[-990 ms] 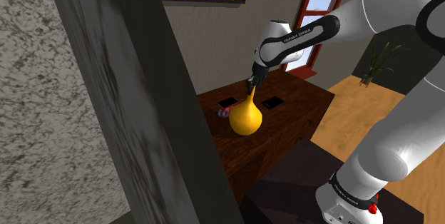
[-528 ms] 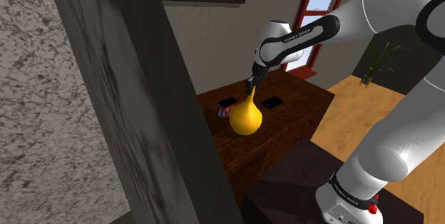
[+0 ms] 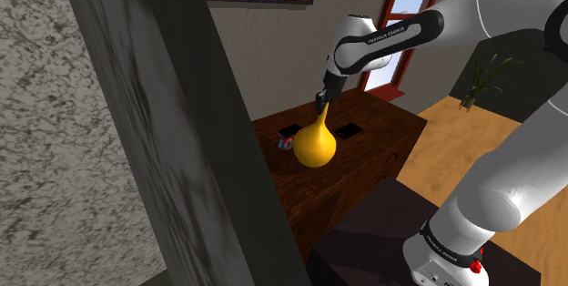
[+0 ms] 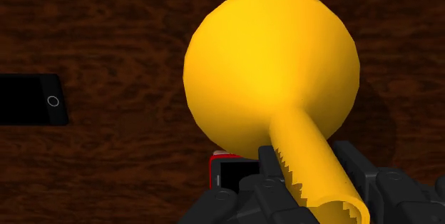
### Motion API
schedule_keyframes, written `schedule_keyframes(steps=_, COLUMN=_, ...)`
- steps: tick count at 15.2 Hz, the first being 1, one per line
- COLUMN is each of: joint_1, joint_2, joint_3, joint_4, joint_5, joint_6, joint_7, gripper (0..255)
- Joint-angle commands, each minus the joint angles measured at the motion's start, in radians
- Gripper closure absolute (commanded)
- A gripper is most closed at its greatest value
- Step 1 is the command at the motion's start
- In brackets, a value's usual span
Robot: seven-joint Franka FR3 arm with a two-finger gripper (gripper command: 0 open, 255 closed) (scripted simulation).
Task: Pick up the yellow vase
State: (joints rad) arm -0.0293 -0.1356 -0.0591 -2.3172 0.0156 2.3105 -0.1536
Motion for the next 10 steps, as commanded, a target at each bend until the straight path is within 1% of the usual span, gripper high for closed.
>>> schedule_keyframes(steps=1, joint_1=0.000, joint_2=-0.010, joint_3=0.001, joint_4=0.019, joint_5=-0.001, joint_6=-0.028, joint_7=0.002, gripper=255)
schedule_keyframes(steps=8, joint_1=0.000, joint_2=-0.047, joint_3=0.002, joint_4=0.079, joint_5=-0.005, joint_6=-0.124, joint_7=0.006, gripper=255)
schedule_keyframes(steps=10, joint_1=0.000, joint_2=-0.047, joint_3=0.002, joint_4=0.080, joint_5=-0.005, joint_6=-0.126, joint_7=0.006, gripper=255)
